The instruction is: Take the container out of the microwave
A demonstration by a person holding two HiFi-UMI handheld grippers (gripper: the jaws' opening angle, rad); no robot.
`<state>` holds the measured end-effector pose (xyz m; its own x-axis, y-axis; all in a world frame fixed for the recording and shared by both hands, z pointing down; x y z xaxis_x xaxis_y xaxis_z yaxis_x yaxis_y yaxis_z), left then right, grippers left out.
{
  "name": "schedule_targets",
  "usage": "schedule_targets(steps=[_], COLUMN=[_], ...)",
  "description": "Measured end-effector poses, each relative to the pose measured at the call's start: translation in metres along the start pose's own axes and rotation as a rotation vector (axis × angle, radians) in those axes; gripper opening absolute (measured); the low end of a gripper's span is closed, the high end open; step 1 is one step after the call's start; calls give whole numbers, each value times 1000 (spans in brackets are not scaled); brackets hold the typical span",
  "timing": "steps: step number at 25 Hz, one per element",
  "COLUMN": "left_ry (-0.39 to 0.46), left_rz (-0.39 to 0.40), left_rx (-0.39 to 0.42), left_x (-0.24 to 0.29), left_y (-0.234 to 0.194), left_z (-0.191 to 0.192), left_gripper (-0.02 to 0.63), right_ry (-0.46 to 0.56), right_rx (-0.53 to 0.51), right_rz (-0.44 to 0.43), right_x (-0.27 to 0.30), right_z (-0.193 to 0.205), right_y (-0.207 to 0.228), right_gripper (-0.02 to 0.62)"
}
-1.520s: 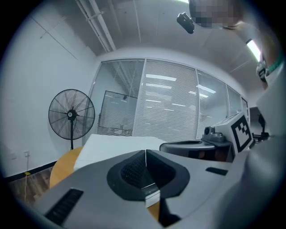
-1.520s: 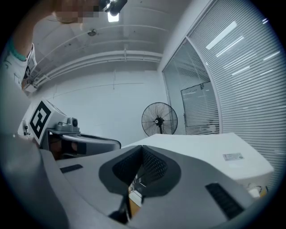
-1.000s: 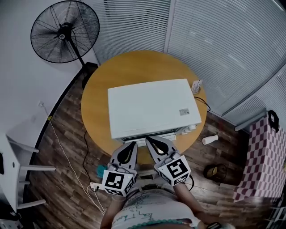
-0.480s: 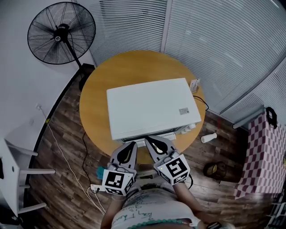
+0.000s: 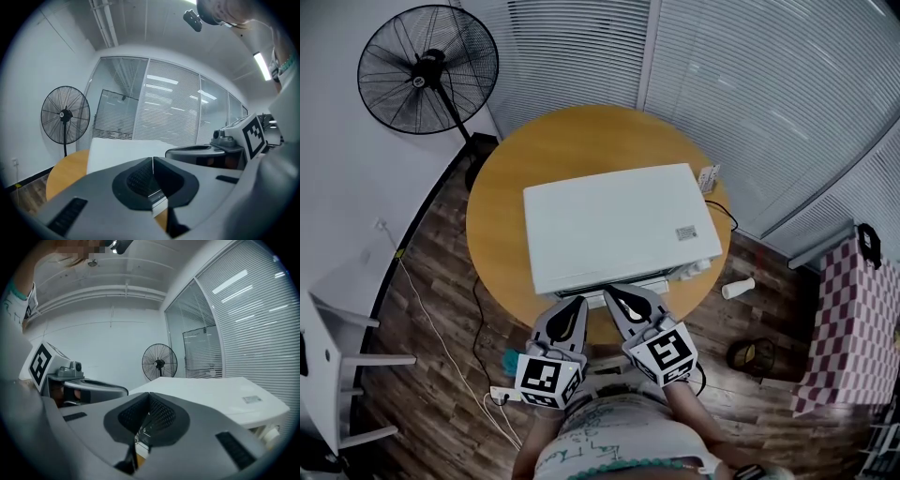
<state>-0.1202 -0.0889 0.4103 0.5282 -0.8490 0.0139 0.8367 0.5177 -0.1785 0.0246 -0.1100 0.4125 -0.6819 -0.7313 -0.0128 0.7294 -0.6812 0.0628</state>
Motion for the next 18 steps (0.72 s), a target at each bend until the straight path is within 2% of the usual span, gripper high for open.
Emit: schedule_targets(steps=[6,12,18], left_ry=[-12,-28,-52], left_rz=[-2,-15,-19], left_rx=[-10,-24,-30], left_x=[-5,-11,-17], left_y=[-1,-6,-11], left_z=[3,8,12], left_gripper=[15,15,15], right_ry=[-64,-104,-164], right_rx=[-16,-70,-106], right_rz=[-22,-84,-85], right_x=[0,-1,-2], right_z=[14,31,51], right_y=[1,10,17], right_gripper=[-8,-8,-6])
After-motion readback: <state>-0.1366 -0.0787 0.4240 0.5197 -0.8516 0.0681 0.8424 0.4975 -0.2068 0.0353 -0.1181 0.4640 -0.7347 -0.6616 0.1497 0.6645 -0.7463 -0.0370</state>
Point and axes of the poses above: the fingertips, and each gripper's own axes: x forward along the fingers, y to its right, z out of its underside, the point moved 8 cm from there along -x, backward along the fingers, and after that the axes turned 12 degrees about y, right-handed, at the moved point
